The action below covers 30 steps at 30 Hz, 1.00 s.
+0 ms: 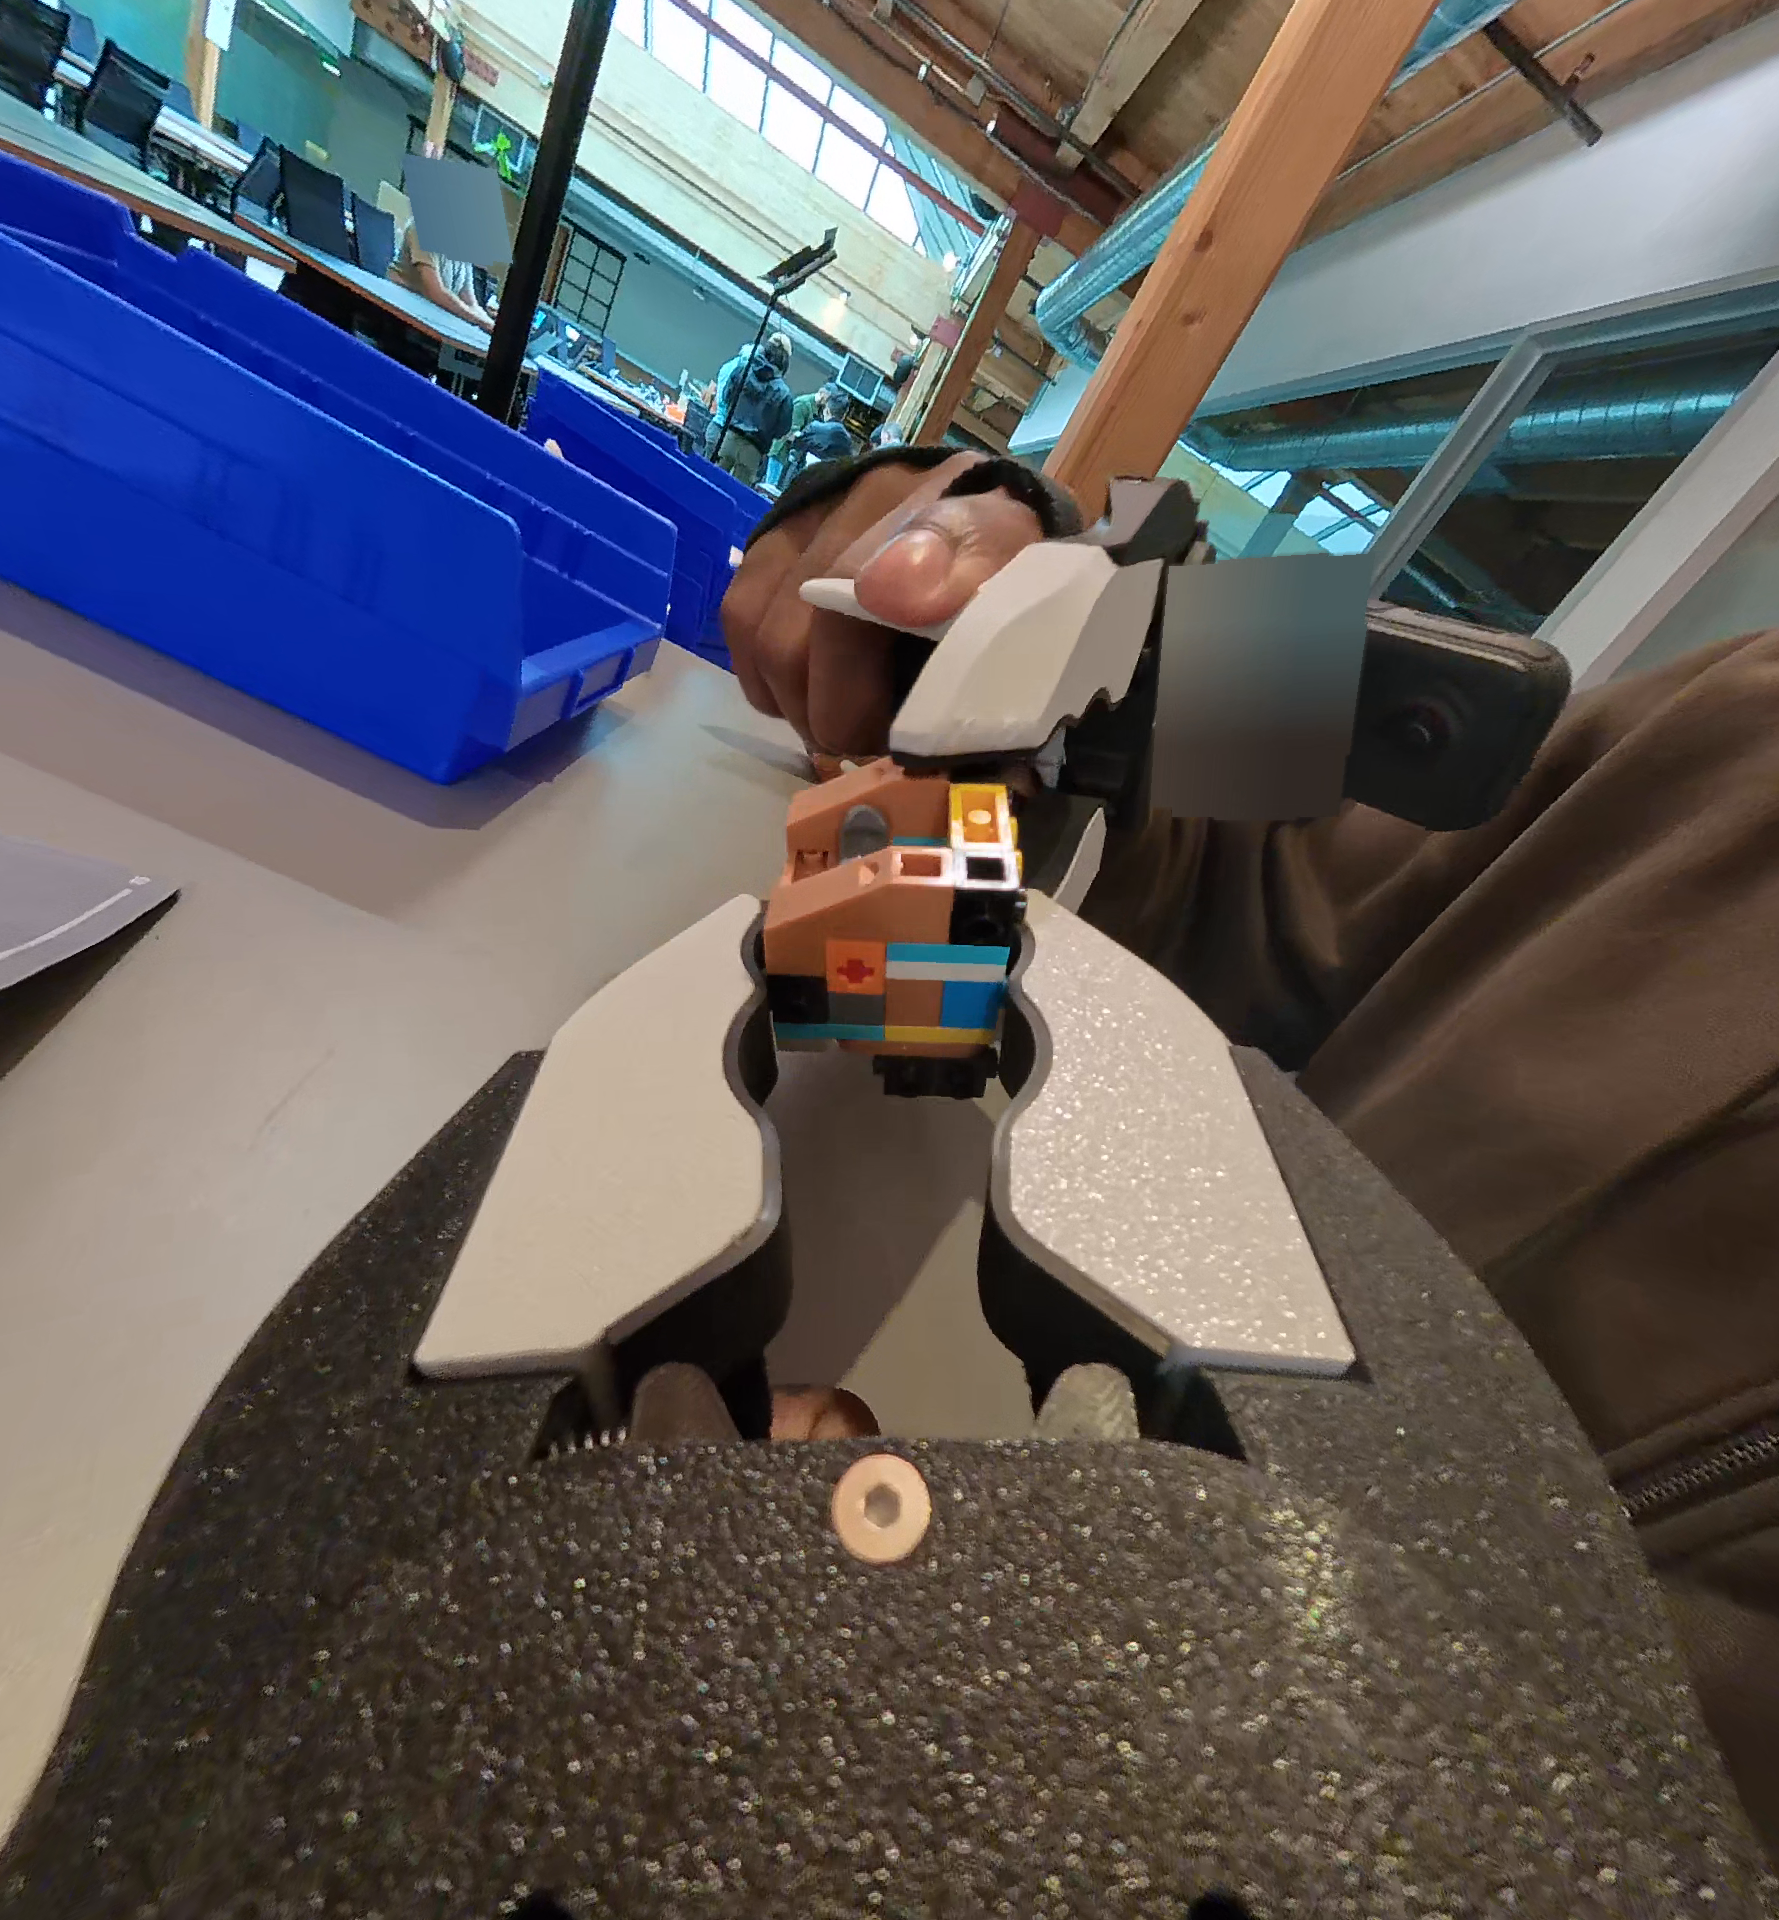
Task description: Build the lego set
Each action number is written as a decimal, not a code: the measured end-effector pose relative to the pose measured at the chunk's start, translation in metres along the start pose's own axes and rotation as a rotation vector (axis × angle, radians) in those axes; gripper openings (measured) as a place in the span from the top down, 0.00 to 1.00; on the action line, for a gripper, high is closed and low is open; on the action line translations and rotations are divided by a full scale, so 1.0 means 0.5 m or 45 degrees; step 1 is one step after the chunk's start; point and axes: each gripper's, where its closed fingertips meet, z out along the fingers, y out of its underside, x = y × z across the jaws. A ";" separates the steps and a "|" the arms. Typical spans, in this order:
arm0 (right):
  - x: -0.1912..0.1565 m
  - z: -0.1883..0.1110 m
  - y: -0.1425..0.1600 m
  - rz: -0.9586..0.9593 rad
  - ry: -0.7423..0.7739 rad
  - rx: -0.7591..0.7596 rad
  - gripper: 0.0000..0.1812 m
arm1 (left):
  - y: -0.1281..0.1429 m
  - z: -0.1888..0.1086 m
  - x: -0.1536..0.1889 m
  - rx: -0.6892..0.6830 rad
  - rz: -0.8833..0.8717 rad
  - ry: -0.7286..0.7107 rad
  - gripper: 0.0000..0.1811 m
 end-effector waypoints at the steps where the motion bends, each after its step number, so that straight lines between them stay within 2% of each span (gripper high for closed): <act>1: 0.000 0.000 0.000 -0.004 0.000 -0.004 0.73 | 0.000 0.000 0.000 0.001 -0.002 0.003 0.78; 13: -0.010 0.001 0.003 0.018 -0.026 -0.010 0.74 | 0.012 0.003 0.000 -0.046 -0.016 0.004 0.78; 18: -0.005 0.001 0.002 0.031 0.048 0.011 0.74 | 0.002 0.001 -0.002 -0.007 0.013 -0.017 0.78; 22: 0.012 0.010 0.018 0.140 0.247 0.017 0.74 | -0.015 -0.008 -0.023 0.062 0.045 -0.113 0.78; 25: 0.019 0.007 0.033 0.283 0.270 -0.004 0.65 | -0.027 -0.019 -0.041 0.097 0.097 -0.196 0.78; 30: 0.037 -0.014 0.067 0.656 0.322 0.091 0.66 | -0.033 -0.029 -0.061 0.107 0.186 -0.309 0.77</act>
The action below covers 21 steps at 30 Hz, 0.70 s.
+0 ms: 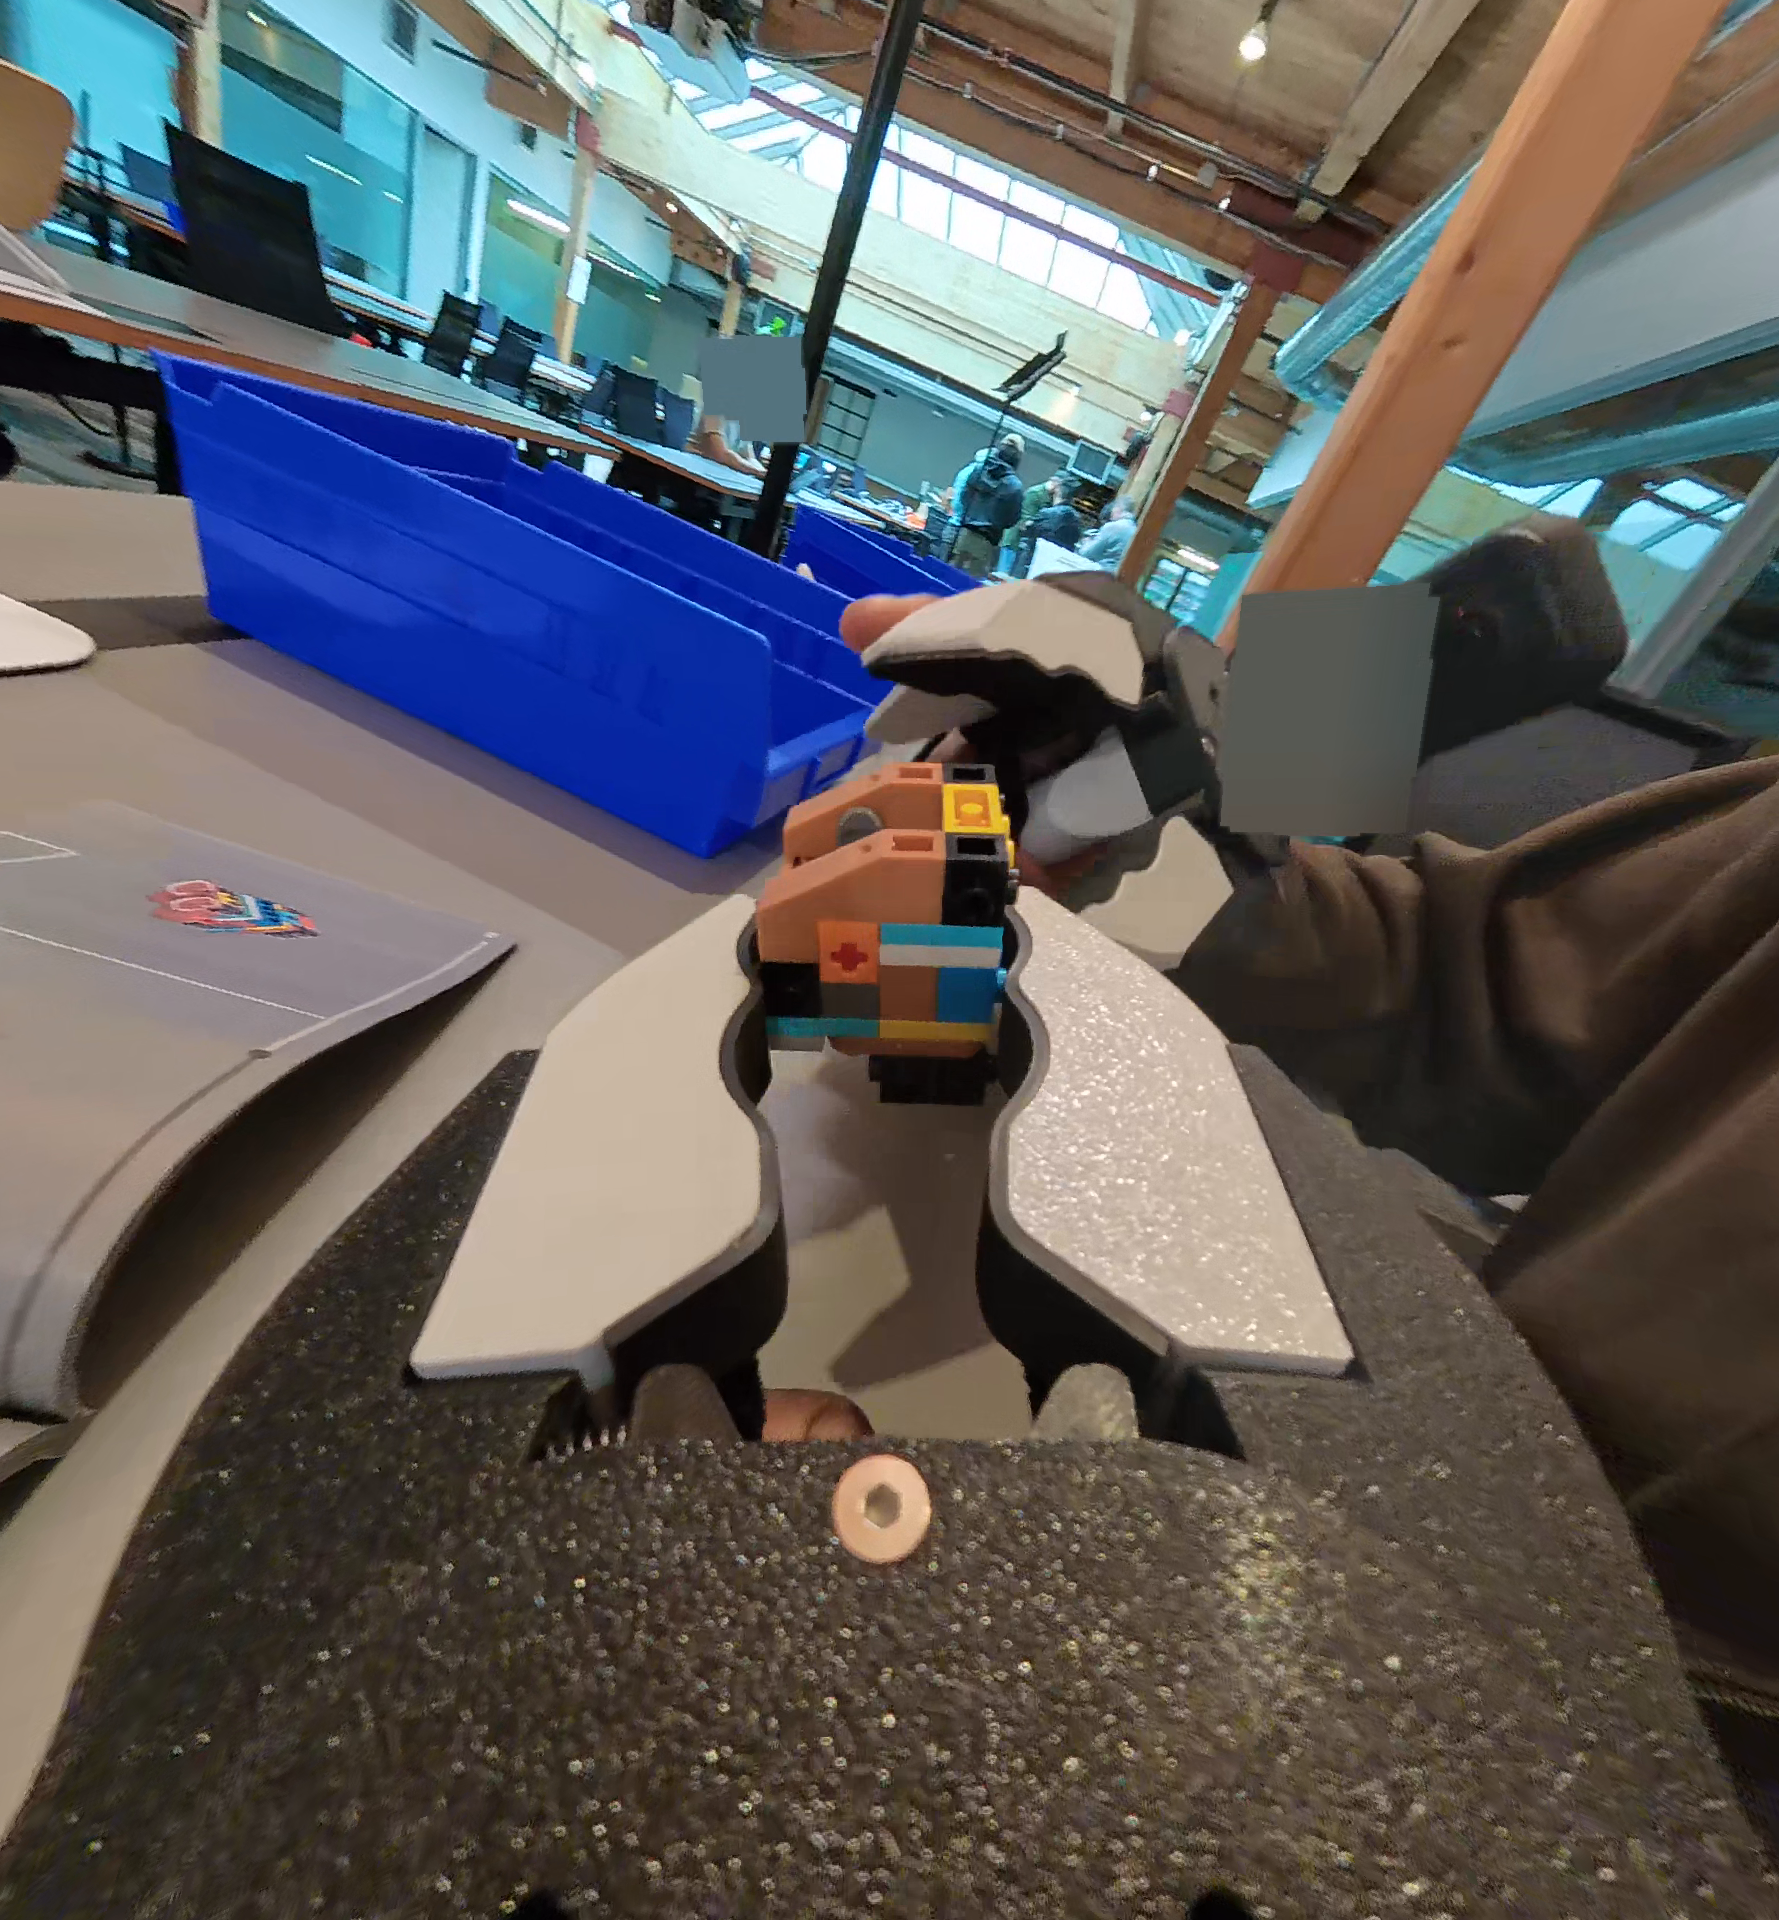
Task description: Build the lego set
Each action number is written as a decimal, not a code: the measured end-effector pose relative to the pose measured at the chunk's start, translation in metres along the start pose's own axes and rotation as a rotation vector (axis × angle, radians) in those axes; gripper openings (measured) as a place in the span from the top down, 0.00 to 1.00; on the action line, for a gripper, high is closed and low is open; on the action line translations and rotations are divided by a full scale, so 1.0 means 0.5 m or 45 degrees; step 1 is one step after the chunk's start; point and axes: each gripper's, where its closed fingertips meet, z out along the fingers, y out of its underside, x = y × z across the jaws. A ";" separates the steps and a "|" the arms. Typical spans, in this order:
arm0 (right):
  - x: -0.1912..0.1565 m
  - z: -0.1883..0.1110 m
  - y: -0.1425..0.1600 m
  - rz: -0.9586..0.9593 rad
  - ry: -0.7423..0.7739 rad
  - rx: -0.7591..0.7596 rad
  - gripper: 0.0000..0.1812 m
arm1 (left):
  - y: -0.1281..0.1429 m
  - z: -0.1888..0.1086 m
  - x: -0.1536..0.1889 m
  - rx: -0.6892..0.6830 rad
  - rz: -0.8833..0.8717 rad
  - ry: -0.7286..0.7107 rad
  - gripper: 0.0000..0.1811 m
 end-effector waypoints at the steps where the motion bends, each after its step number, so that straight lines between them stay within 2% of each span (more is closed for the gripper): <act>1: 0.004 -0.001 0.011 0.083 0.006 -0.002 0.67 | -0.001 -0.001 -0.003 0.002 0.018 -0.019 0.77; 4: 0.020 0.004 0.043 0.286 0.042 -0.035 0.71 | -0.003 -0.003 -0.011 0.009 0.047 -0.057 0.77; 8: 0.019 0.009 0.060 0.545 -0.006 -0.018 0.76 | -0.005 -0.004 -0.016 0.019 0.028 -0.067 0.77; 15: -0.001 0.010 0.076 0.419 -0.012 -0.070 0.81 | -0.008 -0.007 -0.029 0.032 -0.010 -0.102 0.77; 21: -0.016 0.015 0.098 0.360 -0.018 -0.139 0.86 | -0.006 -0.011 -0.041 -0.008 0.081 -0.171 0.77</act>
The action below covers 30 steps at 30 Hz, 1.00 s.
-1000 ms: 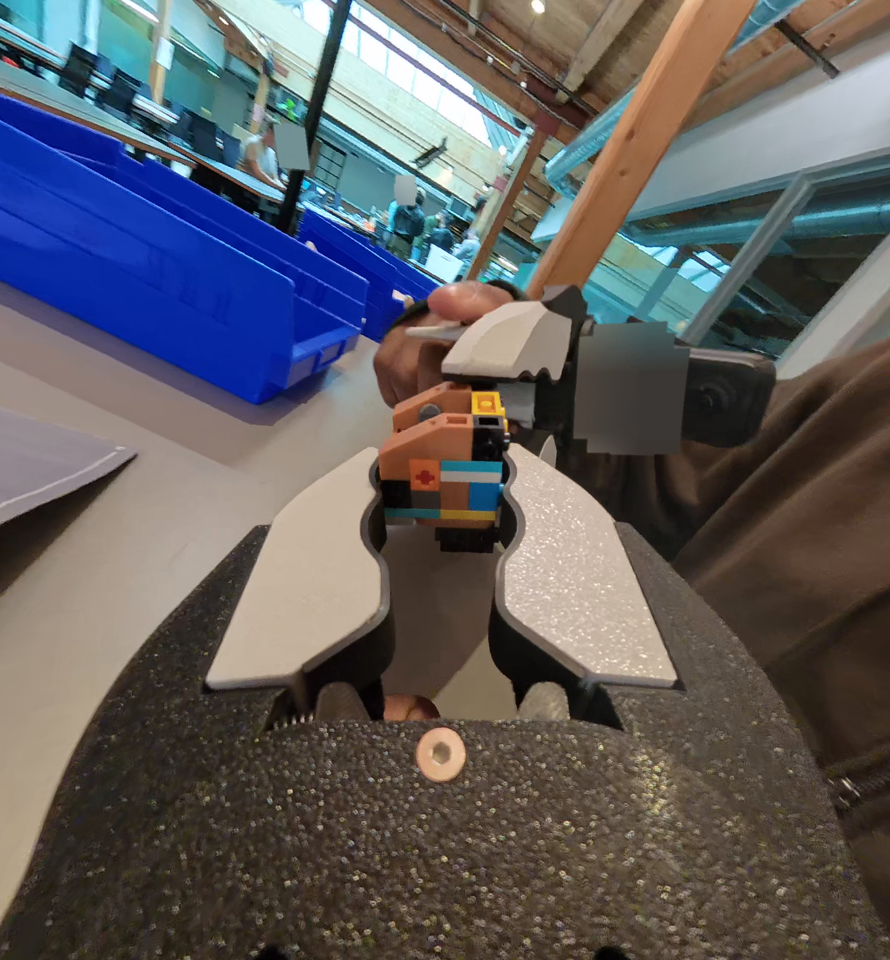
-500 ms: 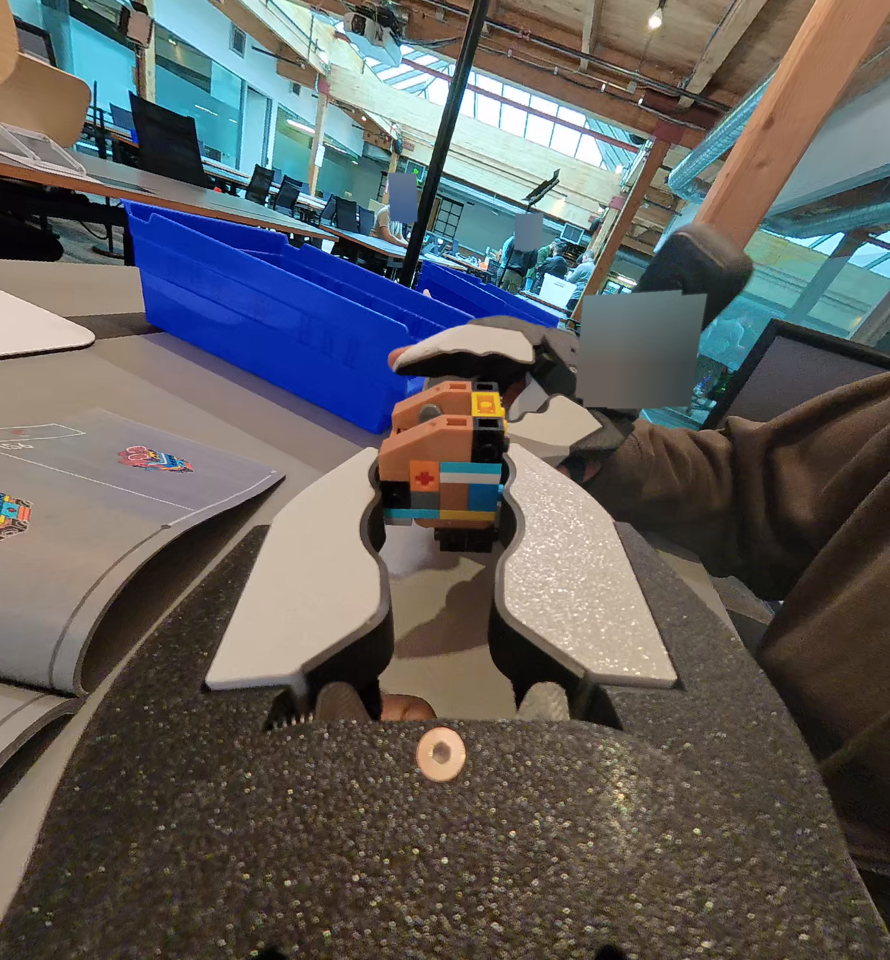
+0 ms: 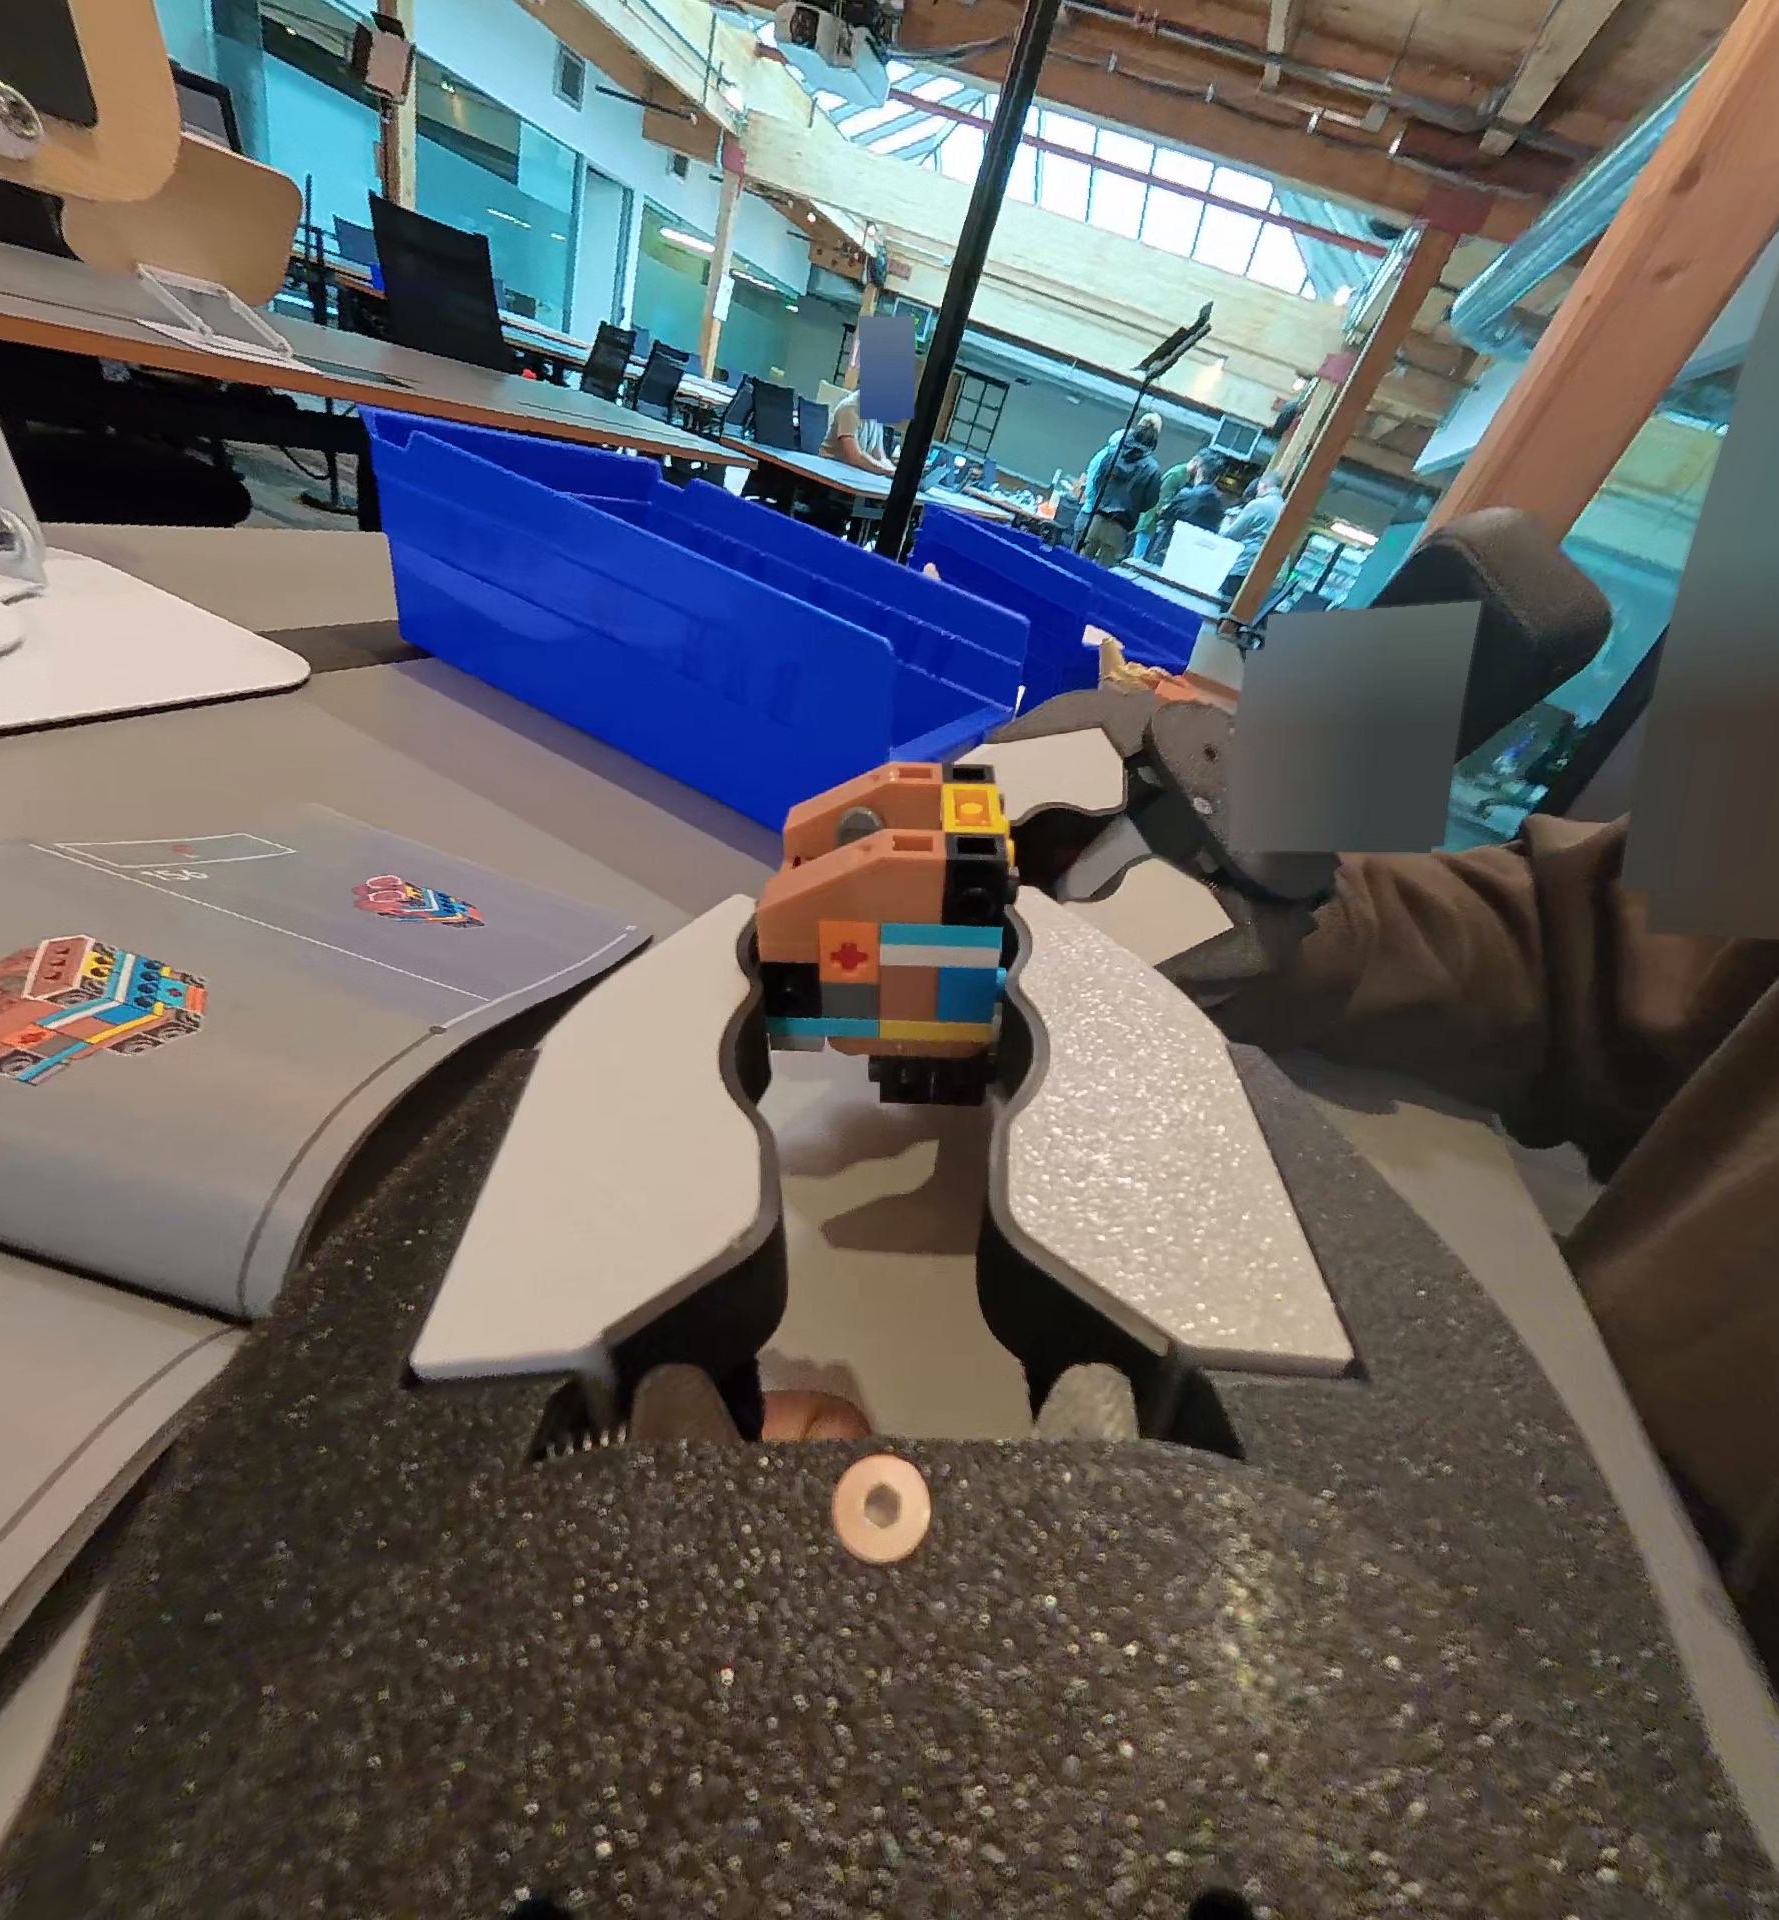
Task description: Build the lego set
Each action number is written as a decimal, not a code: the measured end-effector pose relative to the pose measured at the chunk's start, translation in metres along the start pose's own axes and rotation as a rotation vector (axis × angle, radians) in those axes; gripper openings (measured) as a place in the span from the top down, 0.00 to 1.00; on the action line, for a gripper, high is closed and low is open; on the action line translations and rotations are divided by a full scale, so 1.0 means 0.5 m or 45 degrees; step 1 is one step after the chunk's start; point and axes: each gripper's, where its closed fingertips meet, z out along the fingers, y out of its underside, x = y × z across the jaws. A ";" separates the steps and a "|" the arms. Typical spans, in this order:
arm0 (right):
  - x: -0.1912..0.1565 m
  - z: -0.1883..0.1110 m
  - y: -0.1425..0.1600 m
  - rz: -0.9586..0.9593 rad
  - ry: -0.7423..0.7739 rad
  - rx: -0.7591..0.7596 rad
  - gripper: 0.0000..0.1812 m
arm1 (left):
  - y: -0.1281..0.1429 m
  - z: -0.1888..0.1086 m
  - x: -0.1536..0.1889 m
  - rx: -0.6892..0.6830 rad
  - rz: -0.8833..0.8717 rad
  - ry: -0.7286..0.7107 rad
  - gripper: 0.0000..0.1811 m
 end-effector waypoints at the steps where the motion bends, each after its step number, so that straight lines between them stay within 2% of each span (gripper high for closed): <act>1: 0.001 0.001 0.002 -0.003 0.007 -0.010 0.87 | 0.002 0.000 -0.001 -0.015 0.023 -0.009 0.77; 5: -0.004 -0.004 -0.015 0.069 -0.036 0.041 0.90 | 0.022 0.007 0.004 -0.121 0.119 -0.026 0.77; 9: -0.035 -0.025 -0.069 0.308 -0.262 0.233 0.88 | 0.044 0.012 0.021 -0.221 0.280 0.002 0.77; 12: -0.046 -0.030 -0.079 0.388 -0.345 0.267 0.84 | 0.055 0.014 0.036 -0.260 0.345 0.051 0.77; 19: -0.072 -0.028 -0.077 0.306 -0.386 0.240 0.80 | 0.076 0.017 0.060 -0.329 0.433 0.127 0.77; 30: -0.098 -0.021 -0.054 0.212 -0.431 0.155 0.82 | 0.117 0.014 0.062 -0.498 0.557 0.155 0.77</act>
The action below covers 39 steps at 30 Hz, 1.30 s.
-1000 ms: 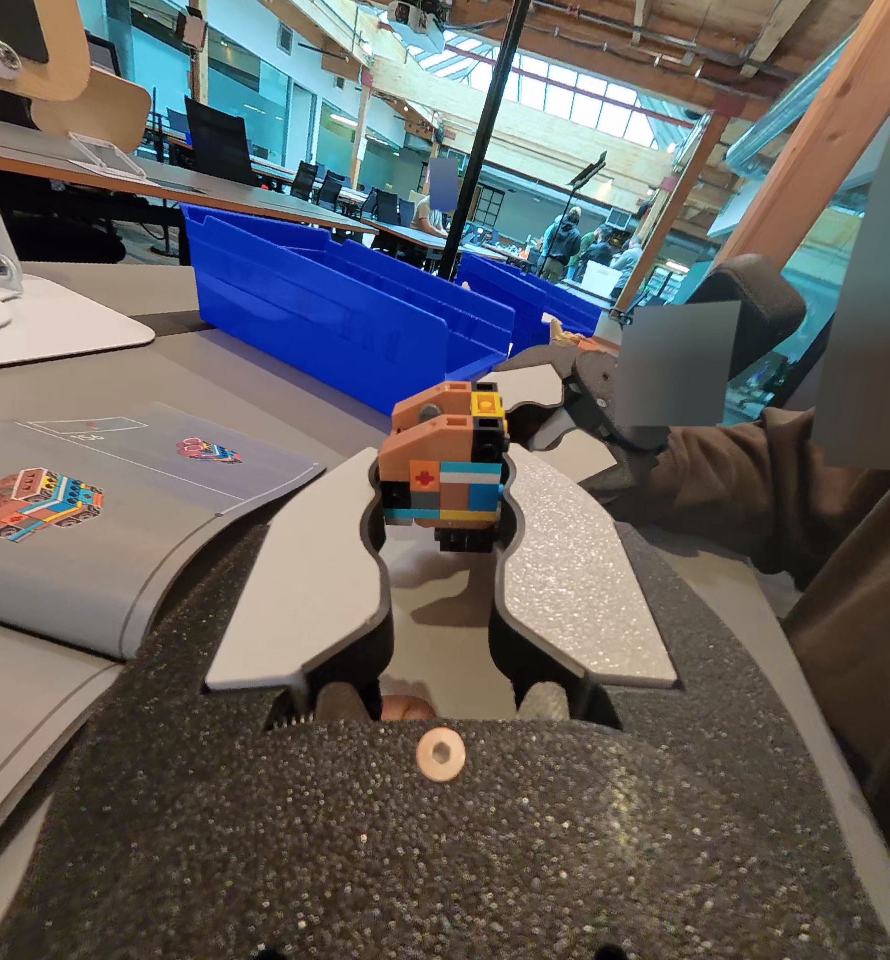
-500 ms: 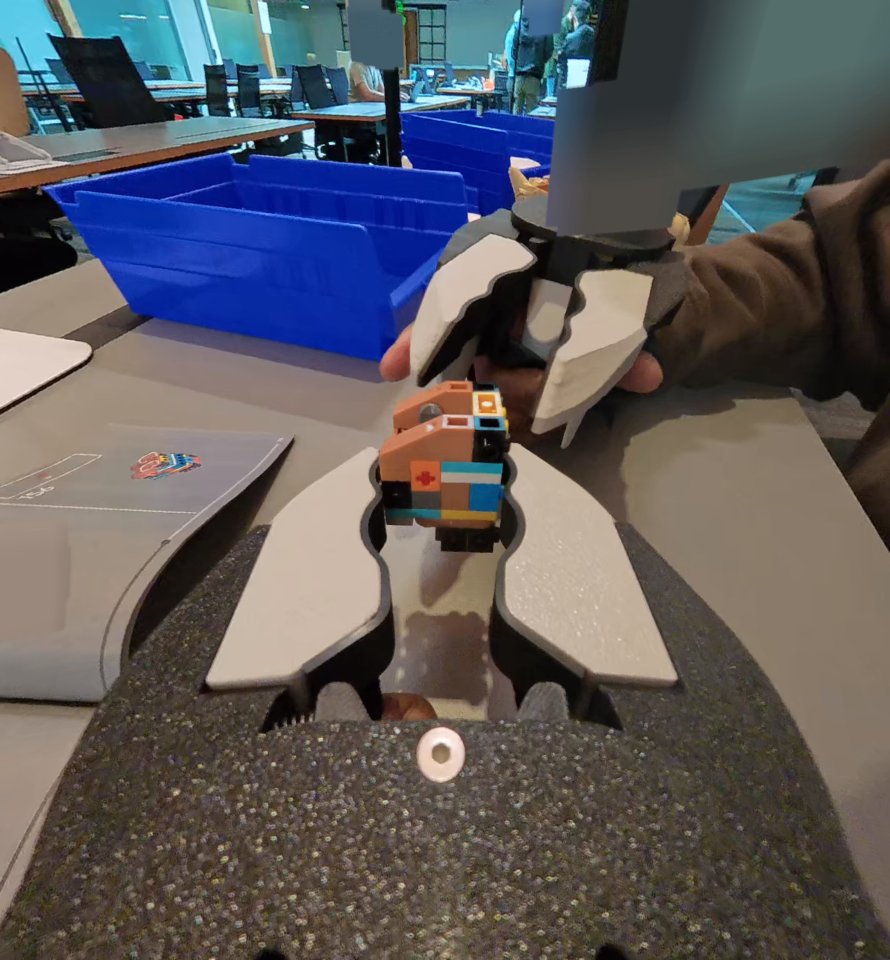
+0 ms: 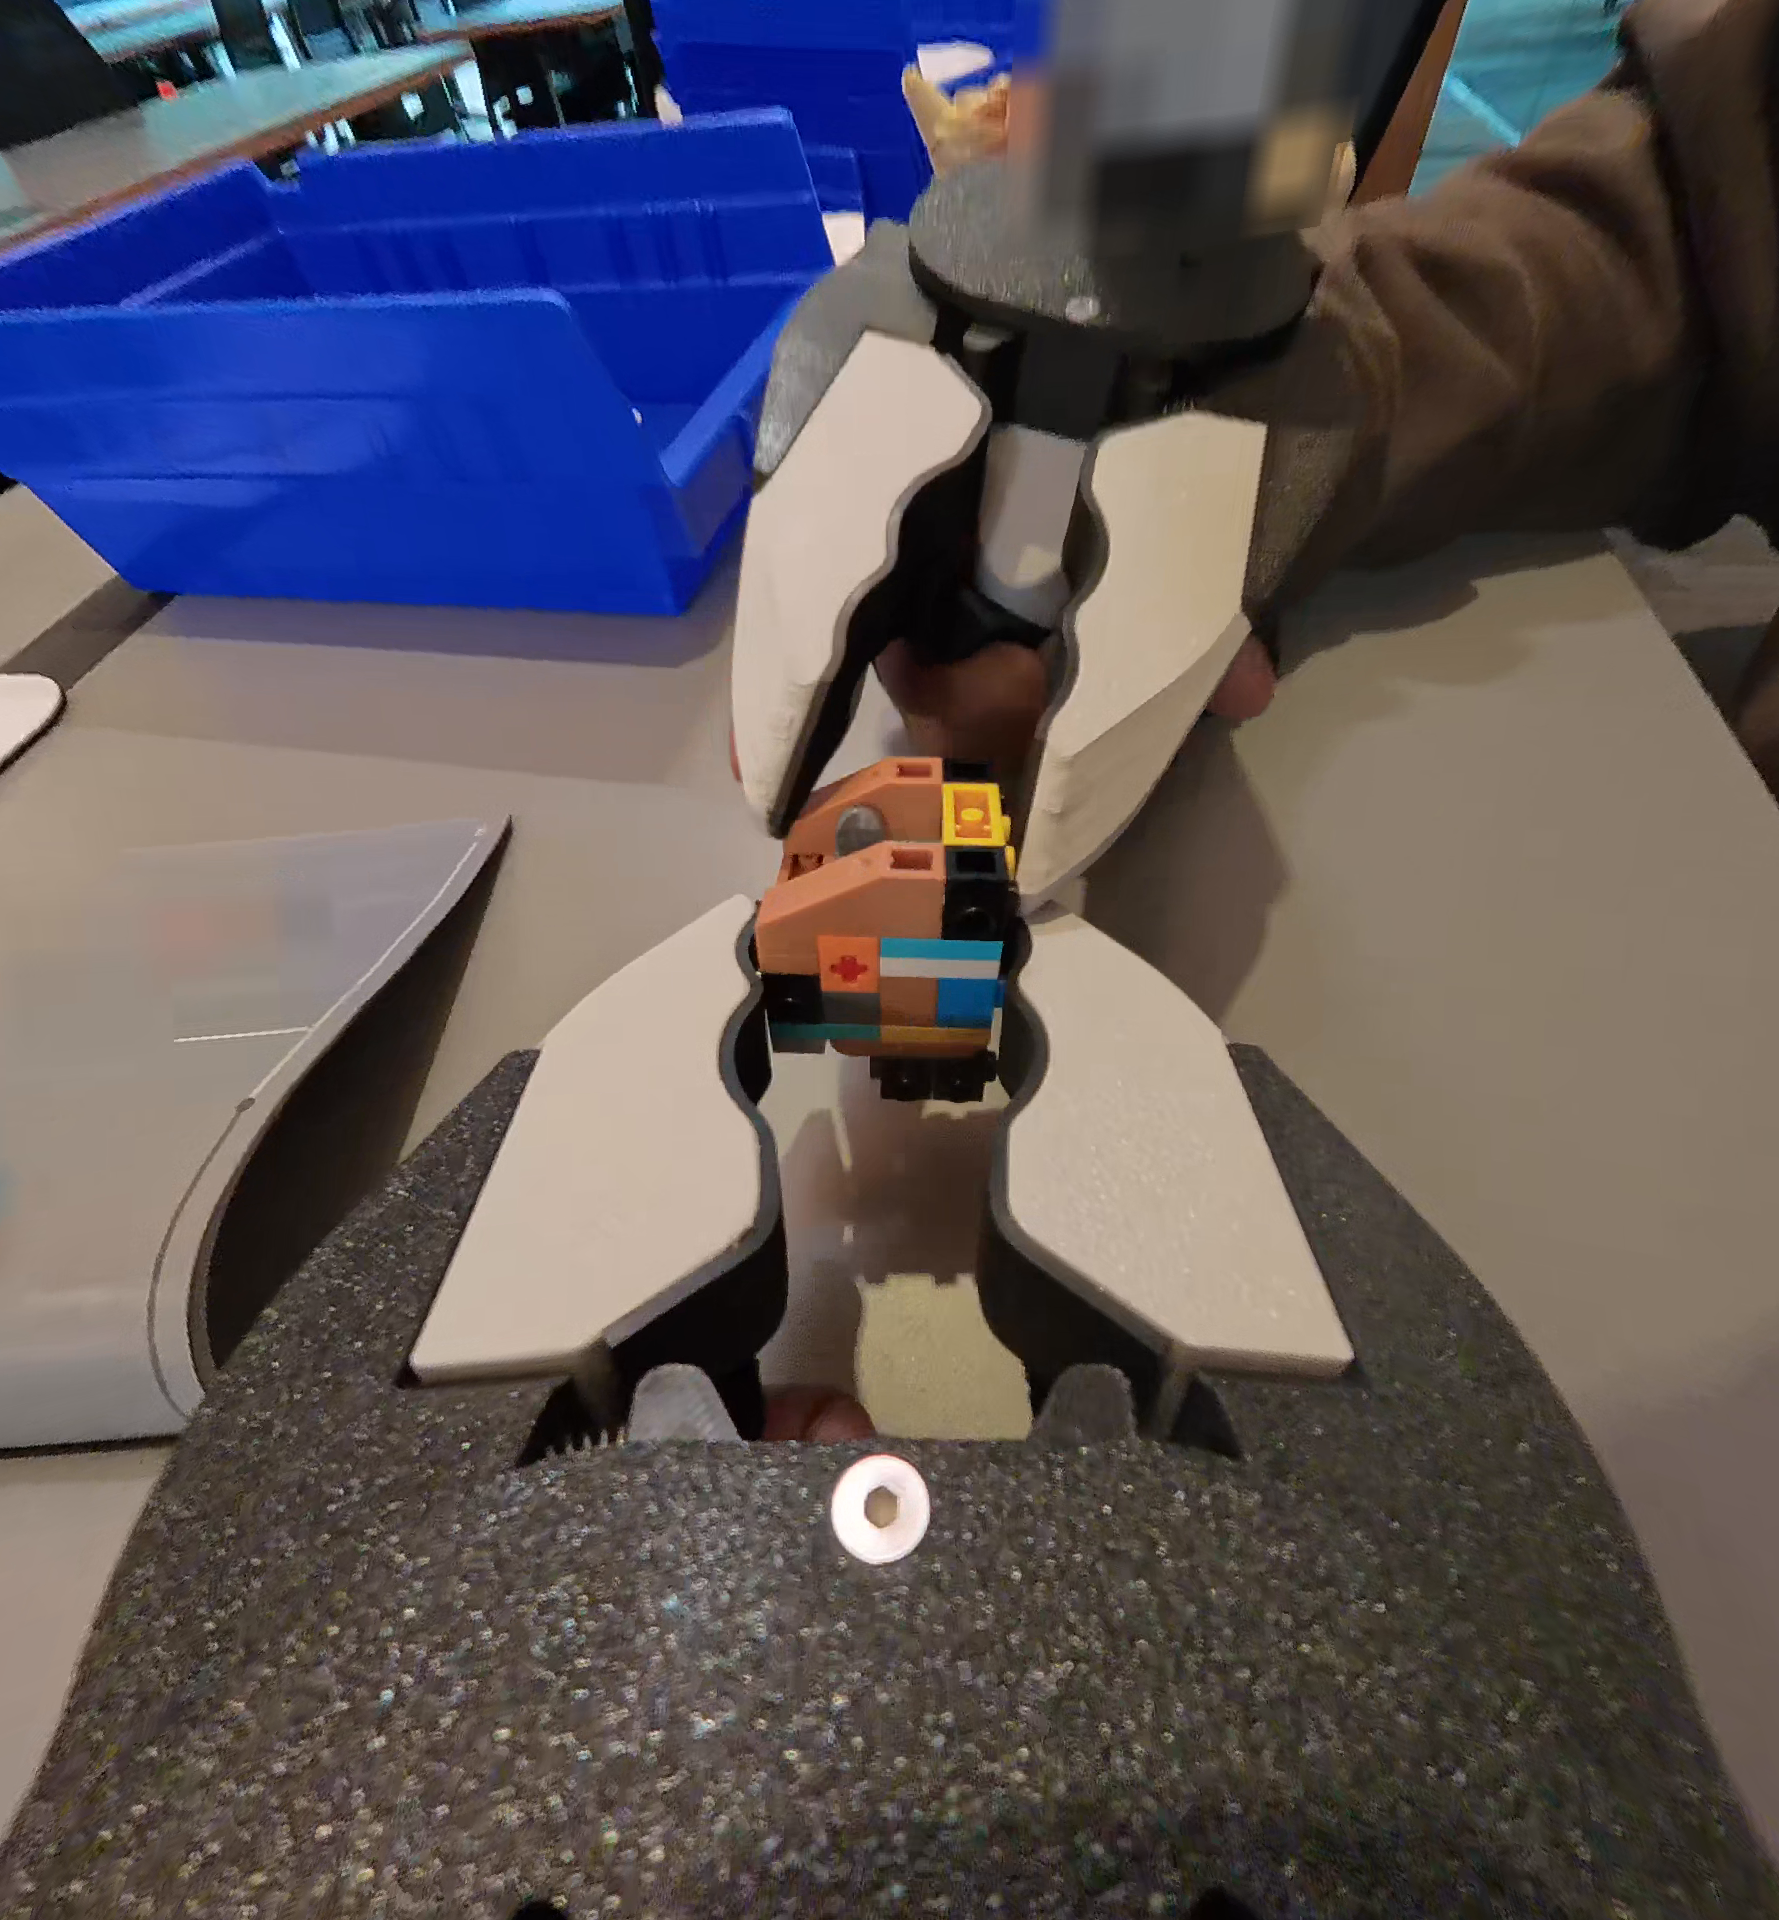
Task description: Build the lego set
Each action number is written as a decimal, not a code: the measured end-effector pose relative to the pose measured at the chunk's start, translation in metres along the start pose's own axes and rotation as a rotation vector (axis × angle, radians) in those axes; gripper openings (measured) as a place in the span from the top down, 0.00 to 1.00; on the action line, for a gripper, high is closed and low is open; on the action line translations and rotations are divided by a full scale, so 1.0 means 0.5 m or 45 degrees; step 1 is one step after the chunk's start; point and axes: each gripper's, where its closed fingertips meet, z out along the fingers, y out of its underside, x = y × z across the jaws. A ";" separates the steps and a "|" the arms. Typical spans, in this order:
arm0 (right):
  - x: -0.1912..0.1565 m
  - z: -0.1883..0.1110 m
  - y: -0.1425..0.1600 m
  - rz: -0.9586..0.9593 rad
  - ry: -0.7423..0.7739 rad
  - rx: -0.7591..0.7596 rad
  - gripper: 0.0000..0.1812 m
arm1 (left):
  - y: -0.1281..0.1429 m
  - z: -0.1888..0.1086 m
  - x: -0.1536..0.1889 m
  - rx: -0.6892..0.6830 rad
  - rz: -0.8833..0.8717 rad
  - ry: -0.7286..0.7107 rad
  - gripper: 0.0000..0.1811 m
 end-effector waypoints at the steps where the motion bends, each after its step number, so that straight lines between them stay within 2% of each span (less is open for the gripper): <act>1: -0.002 0.001 0.006 -0.014 -0.009 -0.026 0.83 | 0.007 0.001 0.000 -0.033 0.002 0.001 0.77; 7: -0.018 0.009 0.043 -0.099 -0.052 -0.195 0.86 | 0.051 0.006 0.007 -0.230 0.009 0.032 0.77; 15: -0.031 0.014 0.090 -0.059 -0.092 -0.426 0.86 | 0.091 0.012 0.010 -0.416 0.095 -0.005 0.77; 20: -0.030 0.019 0.095 -0.013 -0.061 -0.471 0.86 | 0.099 0.007 0.010 -0.437 0.038 0.029 0.77; 30: -0.039 0.027 0.112 -0.123 -0.047 -0.547 0.86 | 0.115 -0.014 0.018 -0.475 0.008 0.131 0.77; 39: -0.036 0.021 0.106 -0.064 -0.063 -0.520 0.85 | 0.112 -0.015 0.023 -0.457 0.052 0.151 0.75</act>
